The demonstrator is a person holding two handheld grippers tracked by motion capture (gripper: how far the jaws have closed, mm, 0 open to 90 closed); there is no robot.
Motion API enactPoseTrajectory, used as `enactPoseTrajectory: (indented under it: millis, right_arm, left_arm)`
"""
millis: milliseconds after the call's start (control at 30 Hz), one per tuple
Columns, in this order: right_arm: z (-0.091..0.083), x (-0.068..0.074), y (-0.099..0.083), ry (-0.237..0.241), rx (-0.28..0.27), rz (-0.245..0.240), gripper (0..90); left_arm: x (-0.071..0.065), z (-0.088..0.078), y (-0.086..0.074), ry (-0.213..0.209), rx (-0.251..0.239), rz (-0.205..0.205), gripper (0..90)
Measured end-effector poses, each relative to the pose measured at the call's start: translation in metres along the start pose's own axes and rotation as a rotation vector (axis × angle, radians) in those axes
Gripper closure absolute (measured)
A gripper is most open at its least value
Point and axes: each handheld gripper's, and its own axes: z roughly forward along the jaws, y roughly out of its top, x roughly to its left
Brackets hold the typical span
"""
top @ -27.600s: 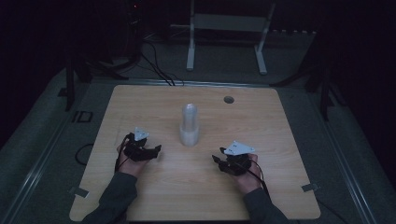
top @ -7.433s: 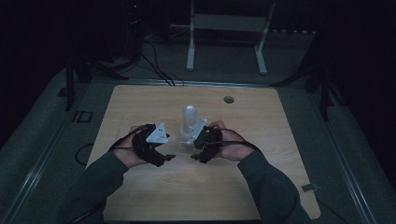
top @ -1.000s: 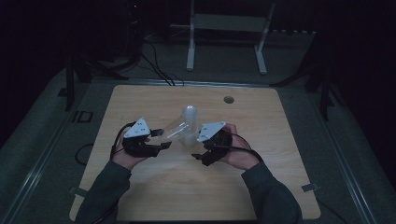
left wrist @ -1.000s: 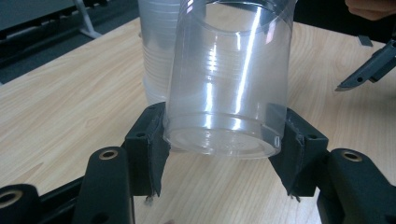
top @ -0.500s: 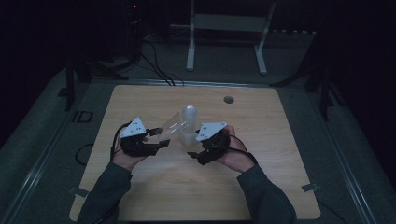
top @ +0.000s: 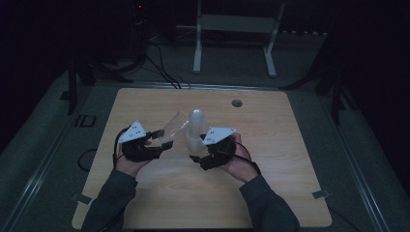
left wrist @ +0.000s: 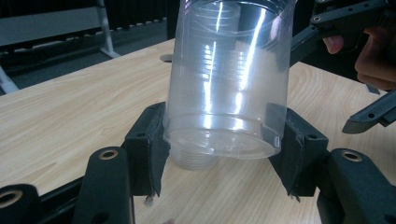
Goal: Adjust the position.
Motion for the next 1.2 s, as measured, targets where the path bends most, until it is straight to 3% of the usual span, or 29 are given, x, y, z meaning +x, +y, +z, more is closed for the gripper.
enactPoseTrajectory:
  millis: [200, 533, 933, 1200]
  right_arm:
    - [0.003, 0.002, 0.002, -0.003, -0.011, 0.017, 22.4]
    - [0.005, 0.001, 0.005, 0.019, -0.057, 0.095, 22.4]
    - [0.009, 0.002, 0.008, 0.036, -0.09, 0.143, 27.8]
    - [0.009, -0.002, 0.009, 0.046, -0.147, 0.224, 29.4]
  left_arm:
    - [-0.003, 0.001, 0.0, 0.008, -0.013, 0.006, 41.8]
    - [-0.005, -0.002, 0.001, 0.039, -0.053, 0.008, 41.8]
    - [-0.01, -0.004, 0.002, 0.065, -0.076, 0.03, 41.8]
    - [-0.013, -0.006, 0.003, 0.09, -0.09, 0.043, 41.8]
